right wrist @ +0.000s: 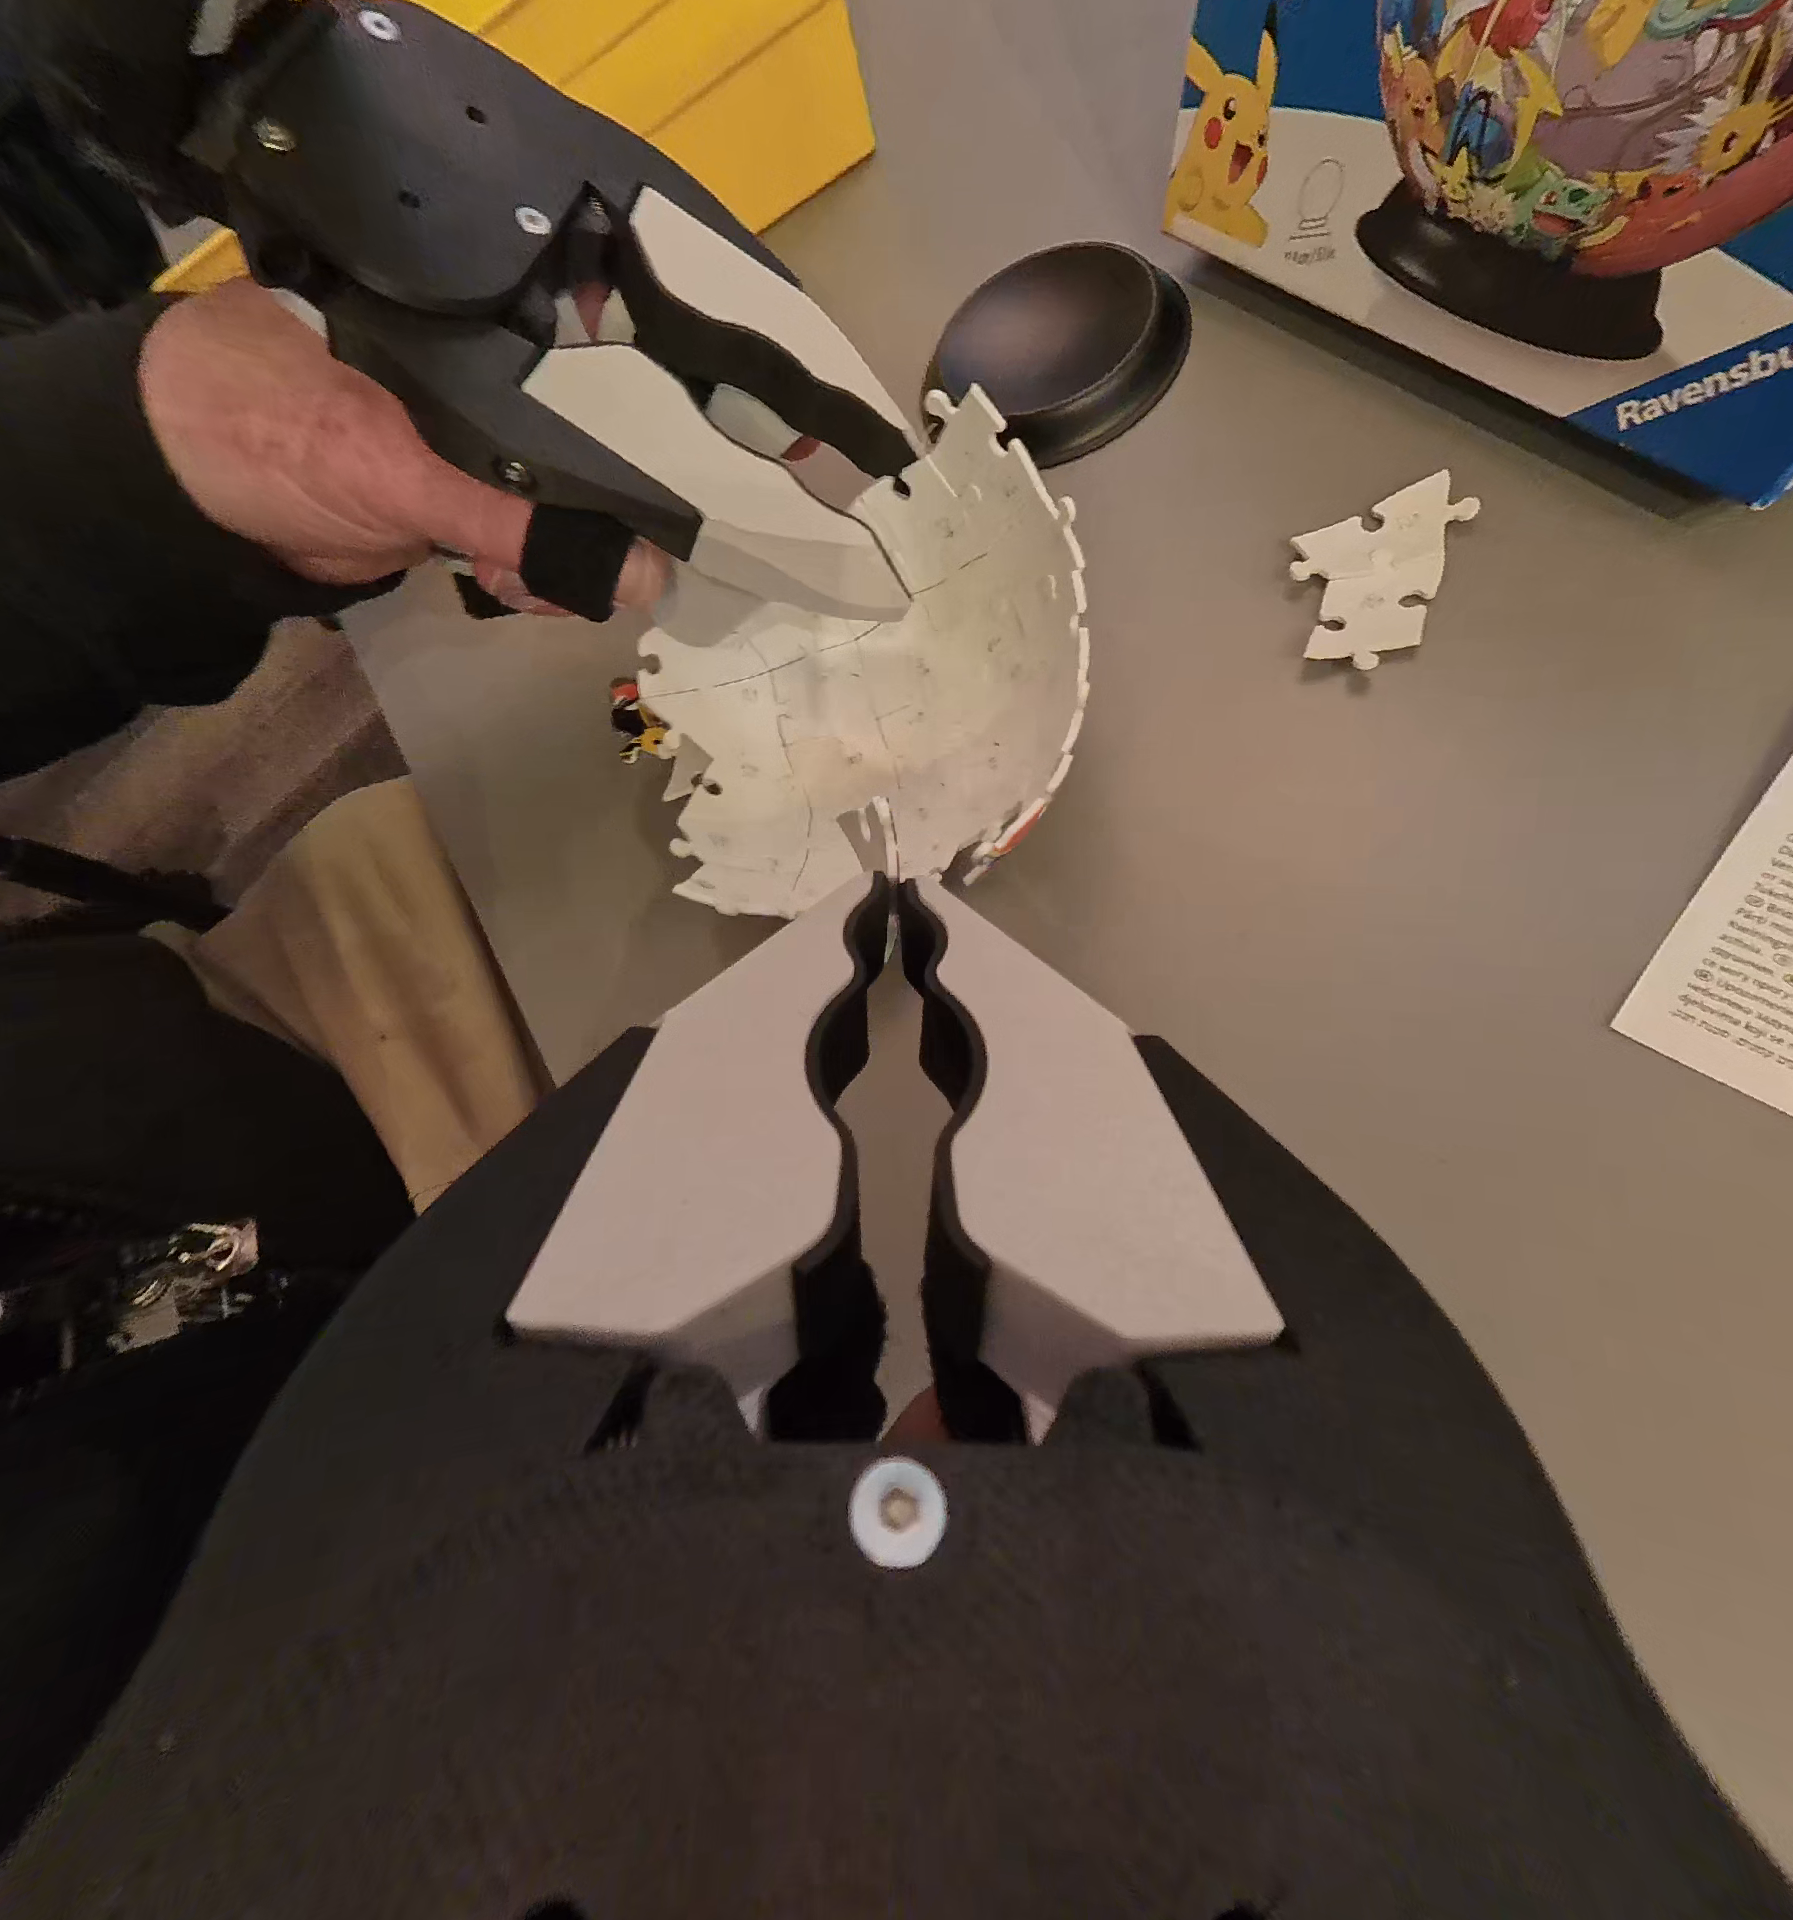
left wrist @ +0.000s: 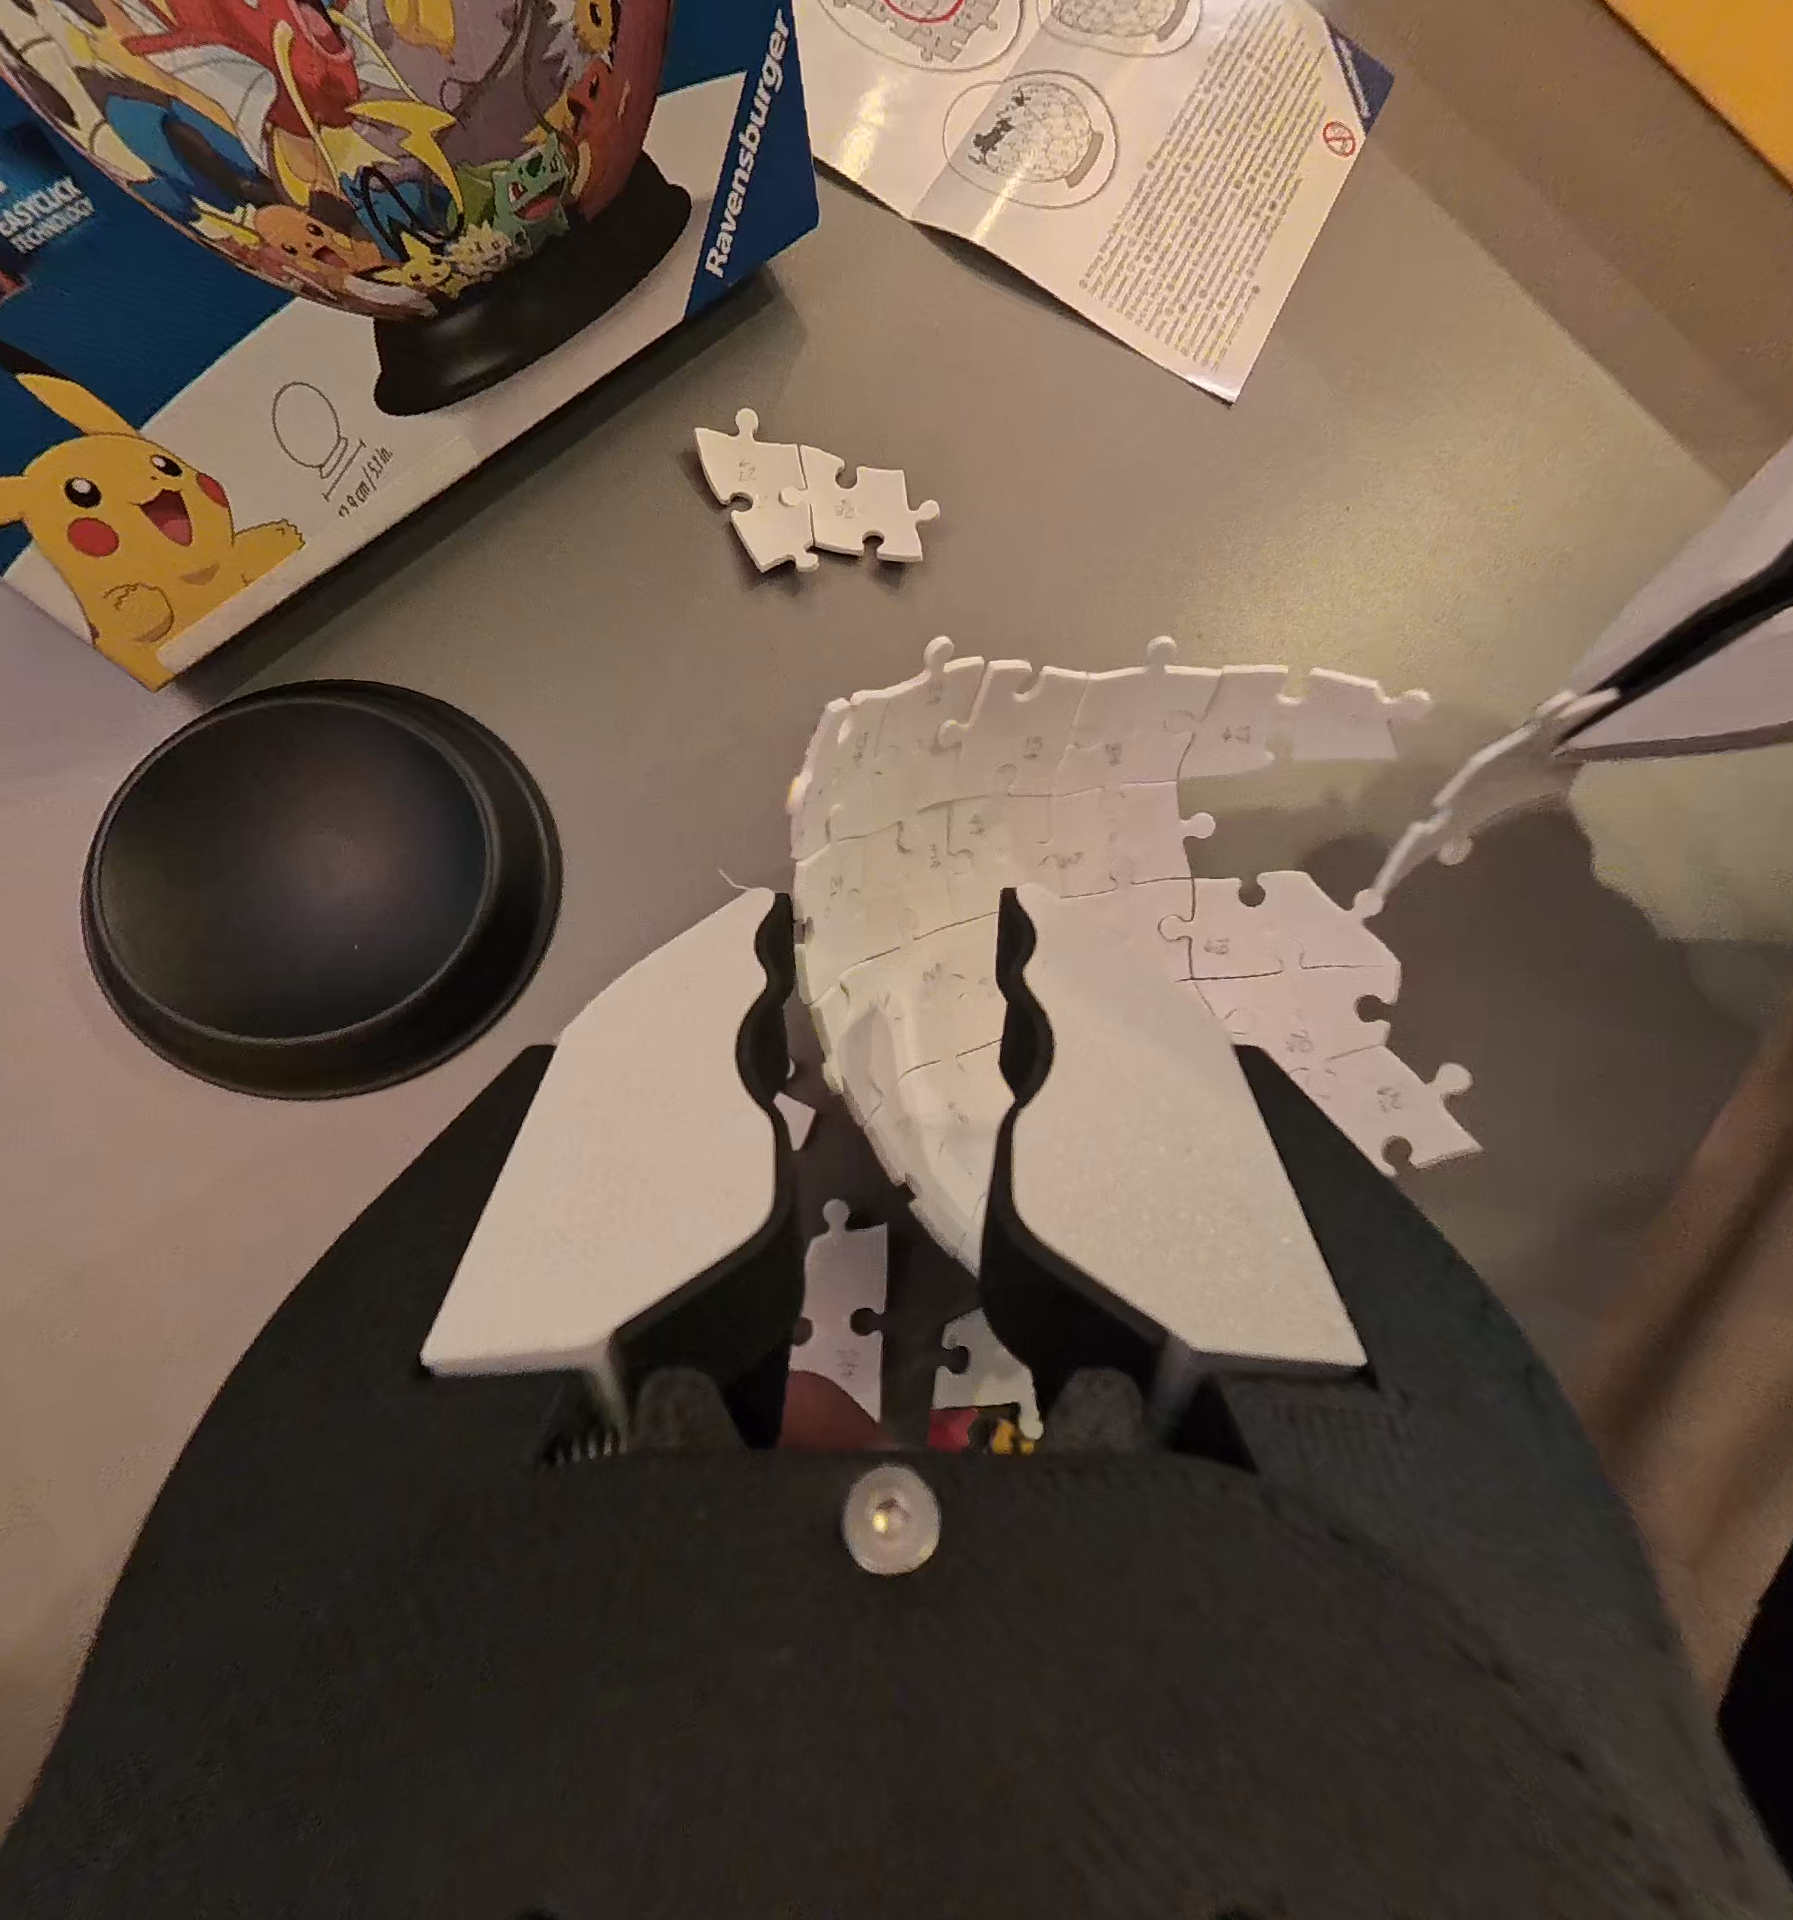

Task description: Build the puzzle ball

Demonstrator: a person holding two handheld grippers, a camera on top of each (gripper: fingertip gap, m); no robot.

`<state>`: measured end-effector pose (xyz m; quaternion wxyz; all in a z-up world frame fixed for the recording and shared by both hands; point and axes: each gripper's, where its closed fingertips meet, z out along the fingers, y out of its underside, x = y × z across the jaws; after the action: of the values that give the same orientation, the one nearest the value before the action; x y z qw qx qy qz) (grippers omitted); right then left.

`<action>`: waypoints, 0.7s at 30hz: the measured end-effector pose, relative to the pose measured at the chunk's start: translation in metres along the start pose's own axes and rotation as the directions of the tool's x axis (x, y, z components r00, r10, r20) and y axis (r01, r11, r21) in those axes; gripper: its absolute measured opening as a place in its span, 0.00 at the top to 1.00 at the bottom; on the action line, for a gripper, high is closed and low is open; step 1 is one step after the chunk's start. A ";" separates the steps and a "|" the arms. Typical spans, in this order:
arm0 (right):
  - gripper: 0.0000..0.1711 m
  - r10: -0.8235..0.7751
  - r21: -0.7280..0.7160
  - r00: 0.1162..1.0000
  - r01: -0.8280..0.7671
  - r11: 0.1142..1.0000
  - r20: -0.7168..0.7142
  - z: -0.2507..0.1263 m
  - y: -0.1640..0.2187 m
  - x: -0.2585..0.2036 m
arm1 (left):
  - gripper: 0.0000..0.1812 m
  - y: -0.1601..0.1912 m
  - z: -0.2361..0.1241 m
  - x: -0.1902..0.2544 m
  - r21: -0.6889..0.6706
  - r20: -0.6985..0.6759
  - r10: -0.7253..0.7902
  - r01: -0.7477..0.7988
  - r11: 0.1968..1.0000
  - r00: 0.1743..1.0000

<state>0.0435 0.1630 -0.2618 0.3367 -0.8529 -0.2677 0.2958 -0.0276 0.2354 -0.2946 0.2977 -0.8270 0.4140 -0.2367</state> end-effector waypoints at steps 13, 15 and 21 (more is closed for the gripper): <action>1.00 0.041 -0.063 0.995 -0.047 0.997 -0.092 0.012 0.014 0.014 | 0.79 -0.006 -0.009 0.018 0.083 0.000 -0.034 0.034 0.996 0.999; 1.00 0.038 -0.057 0.996 -0.043 0.997 -0.085 0.011 0.012 0.012 | 0.79 -0.005 -0.010 0.020 0.085 0.002 -0.029 0.028 0.996 1.000; 1.00 0.061 -0.006 0.997 -0.061 0.998 -0.045 0.002 0.005 0.012 | 0.76 -0.006 -0.013 0.017 0.112 0.007 -0.038 0.037 0.993 0.999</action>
<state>0.0516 0.1686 -0.2706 0.3300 -0.8684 -0.2351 0.2859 -0.0234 0.2200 -0.2791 0.3409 -0.8177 0.3832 -0.2614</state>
